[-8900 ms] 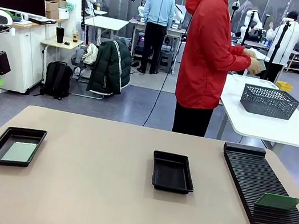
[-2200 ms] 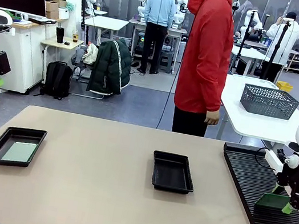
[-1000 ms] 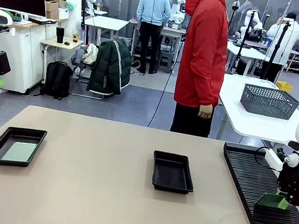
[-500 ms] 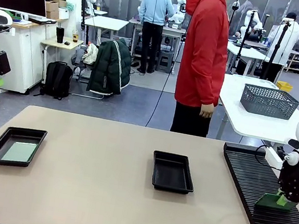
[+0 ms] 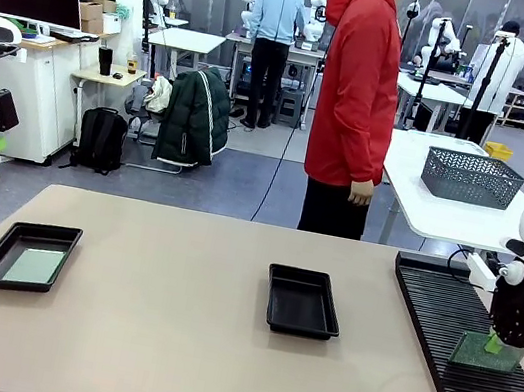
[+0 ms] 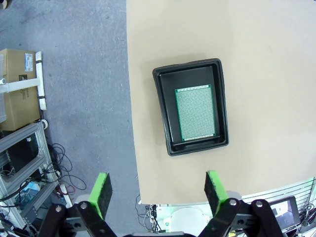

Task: Inspect and transfer BCBs to ESD trays.
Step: Pick up the Blank PCB from the PCB Rack and place it in the right ESD tray.

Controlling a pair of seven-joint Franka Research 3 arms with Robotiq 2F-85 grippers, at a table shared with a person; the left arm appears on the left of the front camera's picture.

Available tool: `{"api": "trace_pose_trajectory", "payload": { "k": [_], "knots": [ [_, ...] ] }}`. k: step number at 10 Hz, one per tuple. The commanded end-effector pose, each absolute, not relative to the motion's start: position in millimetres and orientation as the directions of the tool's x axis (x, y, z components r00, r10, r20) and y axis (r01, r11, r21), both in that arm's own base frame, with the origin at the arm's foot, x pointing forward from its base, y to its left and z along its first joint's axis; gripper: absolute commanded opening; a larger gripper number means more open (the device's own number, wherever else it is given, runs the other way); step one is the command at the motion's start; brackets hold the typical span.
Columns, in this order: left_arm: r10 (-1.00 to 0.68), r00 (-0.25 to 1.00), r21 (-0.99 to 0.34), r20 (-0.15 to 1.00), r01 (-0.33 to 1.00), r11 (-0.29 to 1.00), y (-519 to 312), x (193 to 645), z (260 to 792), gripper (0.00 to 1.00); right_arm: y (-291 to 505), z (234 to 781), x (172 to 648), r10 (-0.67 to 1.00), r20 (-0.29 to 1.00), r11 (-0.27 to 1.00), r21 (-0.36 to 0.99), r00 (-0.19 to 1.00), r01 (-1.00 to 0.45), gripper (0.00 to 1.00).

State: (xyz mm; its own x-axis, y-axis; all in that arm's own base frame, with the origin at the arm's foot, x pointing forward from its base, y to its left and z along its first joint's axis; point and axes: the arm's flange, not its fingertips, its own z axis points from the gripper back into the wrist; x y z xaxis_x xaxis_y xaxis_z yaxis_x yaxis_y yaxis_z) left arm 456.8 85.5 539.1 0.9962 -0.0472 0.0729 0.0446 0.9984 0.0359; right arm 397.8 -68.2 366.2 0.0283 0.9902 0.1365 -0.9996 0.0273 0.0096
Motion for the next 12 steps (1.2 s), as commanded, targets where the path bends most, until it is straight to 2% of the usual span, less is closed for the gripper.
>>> {"api": "trace_pose_trajectory", "payload": {
  "k": [1, 5, 12],
  "knots": [
    [-0.046, 0.996, 0.036, 0.072, 0.044, 0.998, 85.4, 456.9, 539.0, 1.00, -68.9, 365.6, 395.6, 0.989, 0.134, 0.053, 0.045, 0.058, -0.998, 0.00],
    [-0.046, 0.996, 0.036, 0.072, 0.044, 0.998, 85.4, 456.9, 539.0, 1.00, -73.7, 419.3, 394.9, 0.993, 0.104, 0.053, -0.002, 0.053, -0.999, 0.00],
    [-0.046, 0.996, 0.036, 0.072, 0.044, 0.998, 85.4, 456.9, 539.0, 1.00, -98.1, 611.9, 389.0, 0.994, 0.105, 0.050, -0.082, 0.041, -0.995, 0.00]
  ]
}}
